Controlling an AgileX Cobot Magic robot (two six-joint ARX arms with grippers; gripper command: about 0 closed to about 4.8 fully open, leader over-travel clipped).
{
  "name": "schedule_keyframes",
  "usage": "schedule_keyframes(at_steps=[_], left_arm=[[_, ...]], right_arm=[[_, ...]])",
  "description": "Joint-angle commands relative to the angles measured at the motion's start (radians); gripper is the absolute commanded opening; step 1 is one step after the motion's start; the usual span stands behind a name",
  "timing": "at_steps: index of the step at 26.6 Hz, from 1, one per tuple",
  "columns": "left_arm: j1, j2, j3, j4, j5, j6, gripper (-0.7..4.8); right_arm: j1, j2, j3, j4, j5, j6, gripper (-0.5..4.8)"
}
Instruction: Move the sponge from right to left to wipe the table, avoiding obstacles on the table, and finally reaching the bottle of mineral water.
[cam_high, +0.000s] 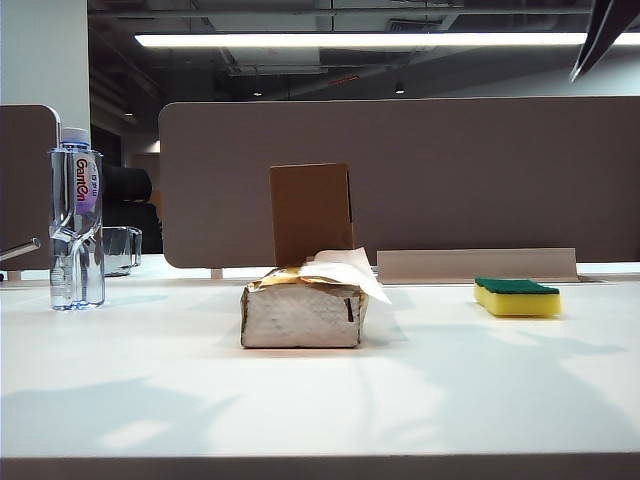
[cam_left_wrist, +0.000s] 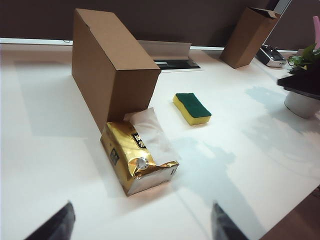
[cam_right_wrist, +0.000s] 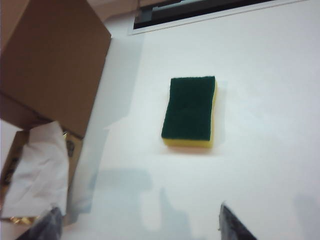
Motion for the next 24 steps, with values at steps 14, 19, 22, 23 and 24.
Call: schedule_keyframes(at_steps=[14, 19, 22, 23, 24], left_arm=[[-0.001, 0.035, 0.005, -0.088, 0.016, 0.056, 3.5], [-0.001, 0.068, 0.005, -0.091, 0.016, 0.056, 3.5], [-0.001, 0.074, 0.005, -0.087, 0.014, 0.058, 3.5], [-0.001, 0.075, 0.005, -0.082, 0.014, 0.061, 3.5], [-0.001, 0.075, 0.005, -0.082, 0.014, 0.061, 3.5]], right_arm=[[-0.021, 0.62, 0.209, 0.307, -0.031, 0.0, 4.04], [-0.022, 0.763, 0.331, 0.277, -0.031, -0.001, 4.04], [-0.022, 0.823, 0.368, 0.256, -0.03, -0.004, 4.03], [-0.022, 0.843, 0.373, 0.253, -0.031, -0.004, 4.03], [-0.022, 0.855, 0.373, 0.25, -0.031, -0.008, 4.03]])
